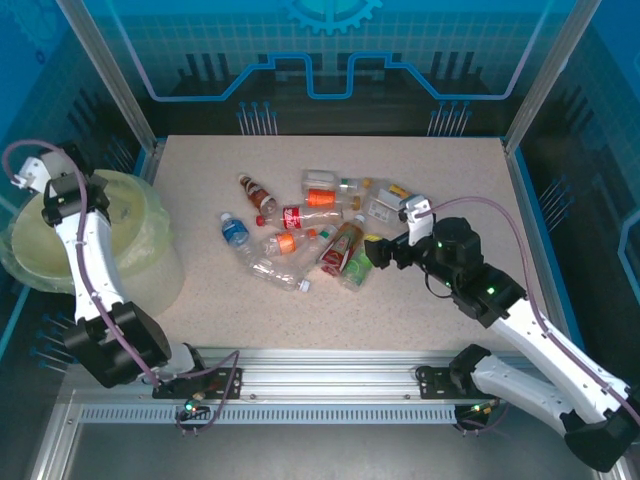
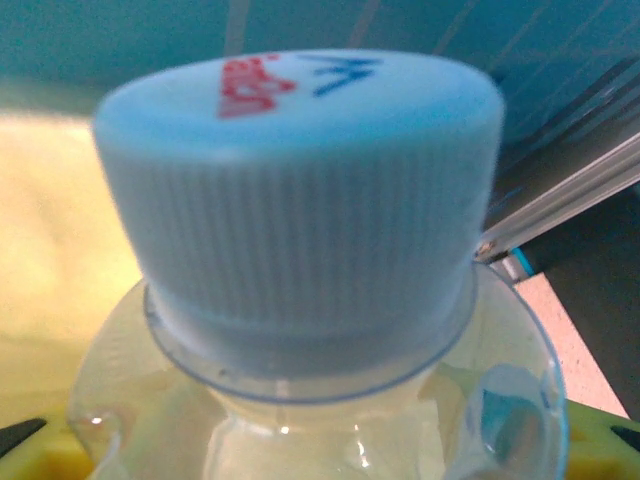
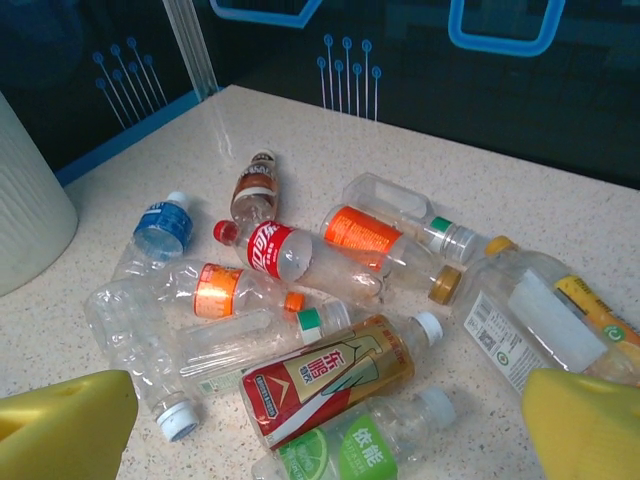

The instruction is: Put the plastic bottles in the bin

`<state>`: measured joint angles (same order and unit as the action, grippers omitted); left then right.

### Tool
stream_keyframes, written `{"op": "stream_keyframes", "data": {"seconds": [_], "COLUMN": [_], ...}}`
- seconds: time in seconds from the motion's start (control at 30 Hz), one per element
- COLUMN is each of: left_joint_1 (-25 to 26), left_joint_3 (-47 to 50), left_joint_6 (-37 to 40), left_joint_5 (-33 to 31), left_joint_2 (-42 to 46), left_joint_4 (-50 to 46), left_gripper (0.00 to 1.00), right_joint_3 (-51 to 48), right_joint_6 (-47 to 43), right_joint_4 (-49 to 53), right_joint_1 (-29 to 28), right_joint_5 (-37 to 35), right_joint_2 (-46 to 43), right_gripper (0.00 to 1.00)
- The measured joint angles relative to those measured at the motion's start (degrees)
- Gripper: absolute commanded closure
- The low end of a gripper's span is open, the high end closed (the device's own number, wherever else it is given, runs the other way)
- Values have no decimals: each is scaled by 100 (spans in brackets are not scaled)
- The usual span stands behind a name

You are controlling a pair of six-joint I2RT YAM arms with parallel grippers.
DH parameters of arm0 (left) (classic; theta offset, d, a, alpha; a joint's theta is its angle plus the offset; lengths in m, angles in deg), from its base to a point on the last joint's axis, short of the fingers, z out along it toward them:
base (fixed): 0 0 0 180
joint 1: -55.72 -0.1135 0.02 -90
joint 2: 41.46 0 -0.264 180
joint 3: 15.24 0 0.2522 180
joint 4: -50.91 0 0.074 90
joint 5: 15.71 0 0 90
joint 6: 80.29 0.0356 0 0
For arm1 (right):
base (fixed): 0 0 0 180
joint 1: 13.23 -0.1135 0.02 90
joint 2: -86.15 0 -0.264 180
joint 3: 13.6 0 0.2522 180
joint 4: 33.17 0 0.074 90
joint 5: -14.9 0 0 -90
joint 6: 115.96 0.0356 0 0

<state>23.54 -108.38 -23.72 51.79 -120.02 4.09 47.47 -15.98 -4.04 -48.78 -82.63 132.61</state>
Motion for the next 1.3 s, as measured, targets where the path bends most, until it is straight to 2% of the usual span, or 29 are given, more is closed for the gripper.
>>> {"op": "stream_keyframes", "data": {"seconds": [0.1,0.3,0.73,0.9,1.1,1.3], "left_joint_1": [-2,-2,-2,-2,-2,87], "left_joint_3": [304,393,393,393,393,402], "left_joint_6": [-291,-728,-835,-706,-494,-260], "left_joint_5": [315,730,1069,1392,1700,2651], "left_joint_2": [-31,-173,-107,435,1193,1650], "left_joint_4": [72,238,203,203,203,210], "left_gripper": [41,24,12,10,2,1], "right_joint_3": [-70,-157,-173,-269,-481,-566], "right_joint_6": [-2,98,1064,1849,3154,4100], "right_joint_4": [2,79,428,520,597,428], "right_joint_1": [2,48,382,584,581,48], "right_joint_5": [-26,-227,-861,-870,-610,-511], "right_joint_2": [-214,-382,70,656,1416,2168], "right_gripper": [0,0,0,0,0,0]}}
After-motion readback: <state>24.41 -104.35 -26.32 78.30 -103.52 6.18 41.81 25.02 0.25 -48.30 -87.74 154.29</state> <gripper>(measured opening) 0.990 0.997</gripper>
